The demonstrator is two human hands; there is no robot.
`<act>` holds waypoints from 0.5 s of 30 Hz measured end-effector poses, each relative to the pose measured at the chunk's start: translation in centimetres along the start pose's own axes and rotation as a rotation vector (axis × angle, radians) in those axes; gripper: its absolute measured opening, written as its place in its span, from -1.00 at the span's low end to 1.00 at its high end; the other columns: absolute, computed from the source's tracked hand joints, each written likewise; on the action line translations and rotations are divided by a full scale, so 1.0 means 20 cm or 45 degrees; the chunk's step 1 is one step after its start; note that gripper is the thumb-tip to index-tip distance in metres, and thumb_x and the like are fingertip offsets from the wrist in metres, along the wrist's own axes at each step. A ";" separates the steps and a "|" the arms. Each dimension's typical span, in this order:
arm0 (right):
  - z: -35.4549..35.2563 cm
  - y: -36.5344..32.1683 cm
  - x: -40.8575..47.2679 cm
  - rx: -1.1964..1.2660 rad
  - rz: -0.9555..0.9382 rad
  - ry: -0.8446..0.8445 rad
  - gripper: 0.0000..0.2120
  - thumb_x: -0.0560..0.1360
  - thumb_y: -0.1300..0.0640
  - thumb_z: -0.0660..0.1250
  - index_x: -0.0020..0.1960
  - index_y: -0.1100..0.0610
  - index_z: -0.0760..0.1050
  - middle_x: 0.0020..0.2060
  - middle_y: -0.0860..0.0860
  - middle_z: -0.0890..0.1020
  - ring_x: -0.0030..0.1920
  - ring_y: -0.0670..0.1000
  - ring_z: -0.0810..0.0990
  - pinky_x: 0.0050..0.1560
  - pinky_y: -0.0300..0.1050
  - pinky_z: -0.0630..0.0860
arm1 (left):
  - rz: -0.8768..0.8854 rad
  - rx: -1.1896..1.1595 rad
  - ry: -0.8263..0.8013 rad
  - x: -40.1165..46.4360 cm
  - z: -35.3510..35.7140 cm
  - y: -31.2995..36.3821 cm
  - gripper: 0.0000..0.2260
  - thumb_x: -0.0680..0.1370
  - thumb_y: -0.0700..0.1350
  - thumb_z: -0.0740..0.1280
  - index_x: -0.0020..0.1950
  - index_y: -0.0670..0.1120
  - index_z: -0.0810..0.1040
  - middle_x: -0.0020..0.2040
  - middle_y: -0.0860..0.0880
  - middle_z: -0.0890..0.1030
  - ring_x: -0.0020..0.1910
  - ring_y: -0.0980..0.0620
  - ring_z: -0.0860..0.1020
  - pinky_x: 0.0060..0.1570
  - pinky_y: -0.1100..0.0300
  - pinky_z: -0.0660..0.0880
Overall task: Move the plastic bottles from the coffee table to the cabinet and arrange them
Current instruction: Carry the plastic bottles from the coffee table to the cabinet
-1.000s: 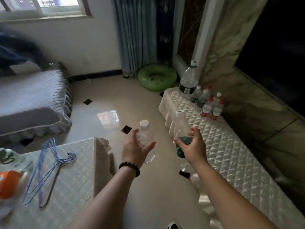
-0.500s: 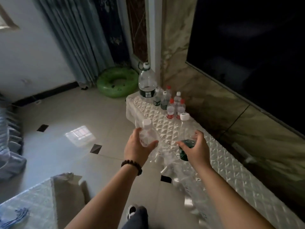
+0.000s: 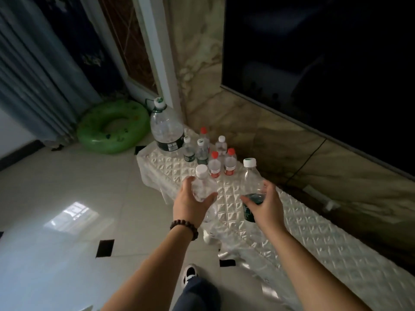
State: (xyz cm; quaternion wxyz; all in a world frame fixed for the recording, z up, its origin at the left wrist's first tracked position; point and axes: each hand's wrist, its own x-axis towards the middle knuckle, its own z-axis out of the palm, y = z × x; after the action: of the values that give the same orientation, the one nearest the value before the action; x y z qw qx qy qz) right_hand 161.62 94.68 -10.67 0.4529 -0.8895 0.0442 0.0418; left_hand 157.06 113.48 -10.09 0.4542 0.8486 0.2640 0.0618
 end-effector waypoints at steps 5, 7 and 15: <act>0.12 -0.07 0.13 0.022 0.143 0.090 -0.26 0.34 -0.06 0.50 0.39 0.11 0.26 0.27 0.08 0.47 0.24 0.09 0.47 0.06 -0.22 0.37 | 0.024 0.046 -0.180 0.29 0.05 -0.03 -0.34 0.30 0.18 0.51 0.30 0.10 0.30 0.20 0.00 0.53 0.09 0.03 0.50 0.06 0.06 0.51; 0.14 -0.07 0.18 0.019 0.200 0.123 -0.27 0.34 -0.06 0.50 0.39 0.10 0.26 0.28 0.07 0.47 0.25 0.08 0.47 0.06 -0.22 0.38 | 0.034 0.047 -0.244 0.38 0.09 -0.02 -0.34 0.32 0.16 0.51 0.31 0.07 0.30 0.19 -0.01 0.53 0.04 0.07 0.48 0.01 0.14 0.47; 0.22 0.12 0.44 0.057 0.387 0.145 -0.25 0.34 -0.04 0.51 0.41 0.06 0.24 0.30 0.05 0.46 0.27 0.07 0.47 0.07 -0.20 0.40 | 0.005 0.100 -0.449 0.63 0.40 -0.04 -0.40 0.33 0.13 0.50 0.27 0.11 0.30 0.14 0.00 0.54 0.00 0.03 0.49 -0.08 0.14 0.42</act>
State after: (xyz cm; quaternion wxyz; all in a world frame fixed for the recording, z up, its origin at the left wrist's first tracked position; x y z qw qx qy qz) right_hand 169.97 96.46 -16.14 0.4577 -0.8632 0.2048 0.0583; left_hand 170.36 114.29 -17.07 0.4599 0.8639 0.1807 -0.0972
